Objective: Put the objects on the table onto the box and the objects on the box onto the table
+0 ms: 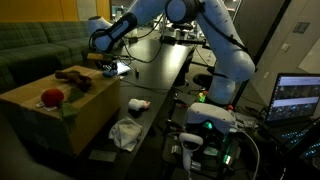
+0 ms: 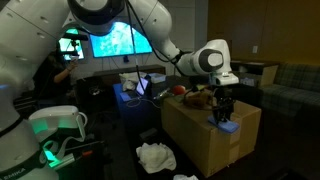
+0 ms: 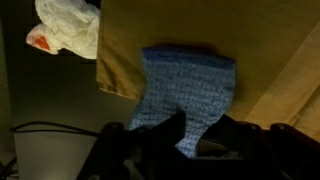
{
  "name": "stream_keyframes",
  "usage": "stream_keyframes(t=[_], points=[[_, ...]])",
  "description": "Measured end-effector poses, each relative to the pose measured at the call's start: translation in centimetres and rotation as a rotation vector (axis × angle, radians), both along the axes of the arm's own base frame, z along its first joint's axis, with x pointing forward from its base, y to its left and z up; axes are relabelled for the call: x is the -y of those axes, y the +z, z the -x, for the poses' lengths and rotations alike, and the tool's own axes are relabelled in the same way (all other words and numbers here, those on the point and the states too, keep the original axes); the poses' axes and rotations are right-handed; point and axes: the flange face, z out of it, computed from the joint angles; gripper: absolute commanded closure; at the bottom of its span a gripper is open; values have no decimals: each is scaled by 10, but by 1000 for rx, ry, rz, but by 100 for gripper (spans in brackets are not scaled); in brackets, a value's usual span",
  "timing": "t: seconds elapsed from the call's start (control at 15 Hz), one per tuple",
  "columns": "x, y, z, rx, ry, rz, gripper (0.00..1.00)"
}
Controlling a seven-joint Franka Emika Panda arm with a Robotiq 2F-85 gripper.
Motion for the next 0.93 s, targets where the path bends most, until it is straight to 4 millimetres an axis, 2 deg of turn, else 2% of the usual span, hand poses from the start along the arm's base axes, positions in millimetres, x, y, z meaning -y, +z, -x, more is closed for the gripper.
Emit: stream_keyframes(t=[0.2,0.47,0.8,0.87,0.93], points=[[14,1,2,16,45,-3,100],[33,12,9,29,125,-3,96],[42,29,16,40,205,-1,96],[44,31,18,39,215,2,80],[48,32,21,36,227,4,71]])
